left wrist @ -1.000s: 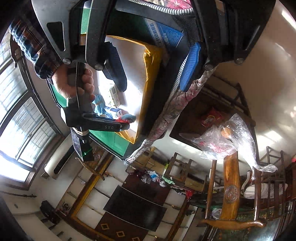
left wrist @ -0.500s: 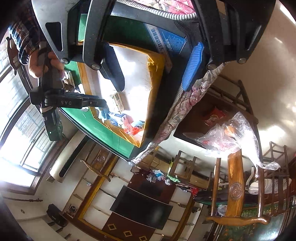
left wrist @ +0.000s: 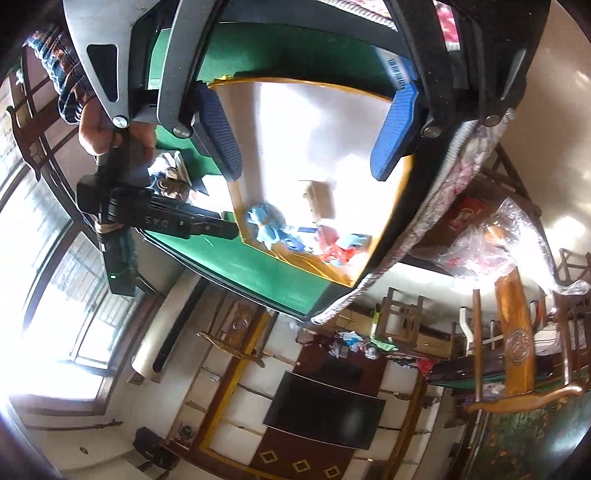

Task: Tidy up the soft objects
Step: 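Move both open tools back over the pile on the table, then grasp the brown knitted sock with the left tool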

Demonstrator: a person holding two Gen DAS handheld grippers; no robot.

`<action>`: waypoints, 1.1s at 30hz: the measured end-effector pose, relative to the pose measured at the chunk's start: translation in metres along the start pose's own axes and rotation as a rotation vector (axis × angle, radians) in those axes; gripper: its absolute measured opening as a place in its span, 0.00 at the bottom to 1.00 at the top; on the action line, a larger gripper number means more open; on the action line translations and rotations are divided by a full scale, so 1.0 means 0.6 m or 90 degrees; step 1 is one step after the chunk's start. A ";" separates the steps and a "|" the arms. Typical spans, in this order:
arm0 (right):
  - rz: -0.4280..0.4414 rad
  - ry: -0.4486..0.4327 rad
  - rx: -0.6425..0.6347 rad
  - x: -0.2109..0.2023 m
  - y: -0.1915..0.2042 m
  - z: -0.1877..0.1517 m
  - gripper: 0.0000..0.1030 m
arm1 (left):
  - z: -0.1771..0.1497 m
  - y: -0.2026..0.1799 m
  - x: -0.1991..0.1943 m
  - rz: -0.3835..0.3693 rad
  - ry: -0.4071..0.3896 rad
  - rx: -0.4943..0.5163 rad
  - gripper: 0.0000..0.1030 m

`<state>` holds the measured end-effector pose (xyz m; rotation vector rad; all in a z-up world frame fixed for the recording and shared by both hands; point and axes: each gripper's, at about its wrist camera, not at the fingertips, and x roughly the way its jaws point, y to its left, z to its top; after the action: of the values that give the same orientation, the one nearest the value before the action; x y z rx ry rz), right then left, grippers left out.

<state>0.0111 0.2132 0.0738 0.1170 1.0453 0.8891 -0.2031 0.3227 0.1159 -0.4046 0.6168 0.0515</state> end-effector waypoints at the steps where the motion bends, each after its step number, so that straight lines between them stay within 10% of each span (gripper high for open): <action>1: -0.013 -0.029 -0.010 -0.037 -0.009 -0.008 0.55 | 0.001 -0.020 0.011 -0.010 0.008 0.013 0.70; 11: -0.287 -0.250 0.090 -0.328 -0.259 -0.132 0.61 | 0.000 -0.252 0.191 -0.096 0.139 0.088 0.70; 18: -0.239 -0.332 0.236 -0.419 -0.407 -0.183 0.61 | 0.019 -0.340 0.319 -0.026 0.196 0.117 0.69; 33: -0.194 -0.348 0.269 -0.429 -0.424 -0.204 0.61 | 0.016 -0.426 0.462 0.006 0.183 0.137 0.74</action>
<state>0.0114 -0.1688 0.0678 0.5128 0.6944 0.3162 0.0711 0.0710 0.0551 -0.2014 0.8983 -0.0645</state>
